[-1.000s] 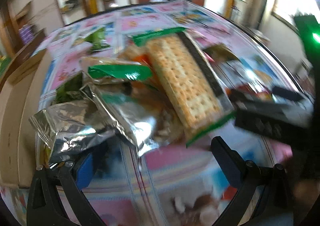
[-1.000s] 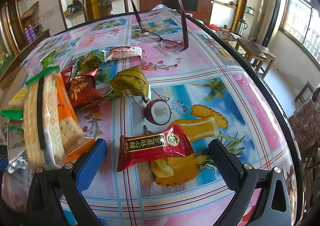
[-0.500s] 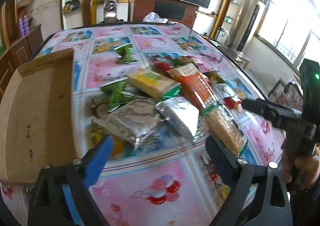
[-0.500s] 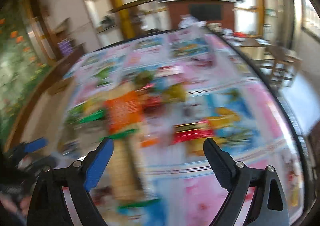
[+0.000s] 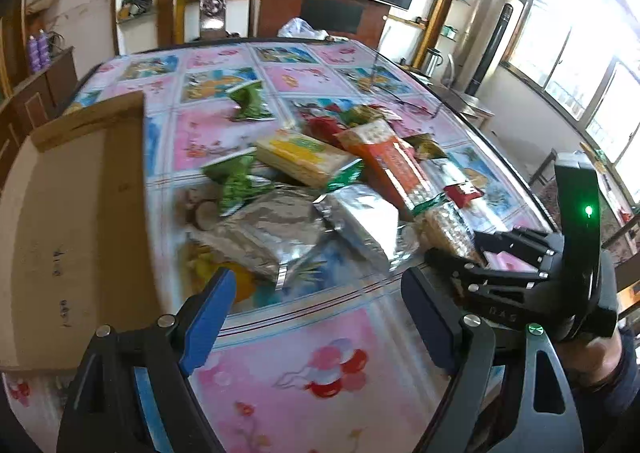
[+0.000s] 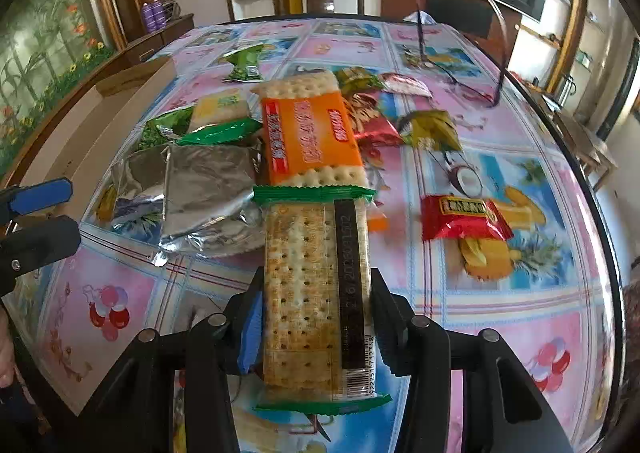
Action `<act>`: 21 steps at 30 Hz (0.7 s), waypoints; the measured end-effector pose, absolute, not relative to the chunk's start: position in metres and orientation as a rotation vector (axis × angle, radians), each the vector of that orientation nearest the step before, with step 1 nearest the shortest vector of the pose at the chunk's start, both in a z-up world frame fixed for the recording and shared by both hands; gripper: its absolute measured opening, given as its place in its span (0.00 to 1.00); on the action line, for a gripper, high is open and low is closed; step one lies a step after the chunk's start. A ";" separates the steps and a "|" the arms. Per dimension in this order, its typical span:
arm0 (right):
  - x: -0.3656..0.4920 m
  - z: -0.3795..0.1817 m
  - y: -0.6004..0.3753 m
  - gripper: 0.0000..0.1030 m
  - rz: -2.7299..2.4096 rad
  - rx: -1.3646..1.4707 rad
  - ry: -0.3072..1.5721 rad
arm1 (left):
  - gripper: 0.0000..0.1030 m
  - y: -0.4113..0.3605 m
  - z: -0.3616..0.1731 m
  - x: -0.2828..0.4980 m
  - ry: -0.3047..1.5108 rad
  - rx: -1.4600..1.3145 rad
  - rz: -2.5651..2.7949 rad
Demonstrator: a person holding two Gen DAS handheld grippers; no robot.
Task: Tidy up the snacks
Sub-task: 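Grasp the green-ended cracker packet with the right gripper, then grasp the silver foil bag with the left gripper while the right holds crackers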
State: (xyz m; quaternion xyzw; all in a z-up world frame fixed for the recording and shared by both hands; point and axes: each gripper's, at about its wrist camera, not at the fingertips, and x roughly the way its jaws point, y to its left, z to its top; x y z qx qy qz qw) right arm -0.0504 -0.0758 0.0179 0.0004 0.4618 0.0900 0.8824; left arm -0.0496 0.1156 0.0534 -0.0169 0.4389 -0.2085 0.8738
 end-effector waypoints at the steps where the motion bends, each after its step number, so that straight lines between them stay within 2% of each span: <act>1: -0.053 0.021 -0.079 0.49 0.183 0.015 0.952 | 0.82 0.111 0.053 -0.046 0.928 -0.045 -0.443; 11: -0.070 0.028 -0.114 0.49 0.159 0.161 0.872 | 0.82 0.044 0.029 -0.012 0.997 0.062 -0.389; 16: -0.070 0.028 -0.123 0.49 0.180 0.216 0.857 | 0.82 0.019 0.023 -0.002 0.932 0.177 -0.310; 19: -0.071 0.028 -0.126 0.49 0.187 0.242 0.850 | 0.74 0.013 0.019 -0.002 0.887 0.255 -0.277; 20: -0.071 0.028 -0.127 0.49 0.189 0.250 0.848 | 0.61 0.014 0.019 -0.006 0.872 0.264 -0.283; 21: -0.071 0.028 -0.127 0.49 0.194 0.258 0.850 | 0.57 0.014 0.020 -0.007 0.866 0.267 -0.283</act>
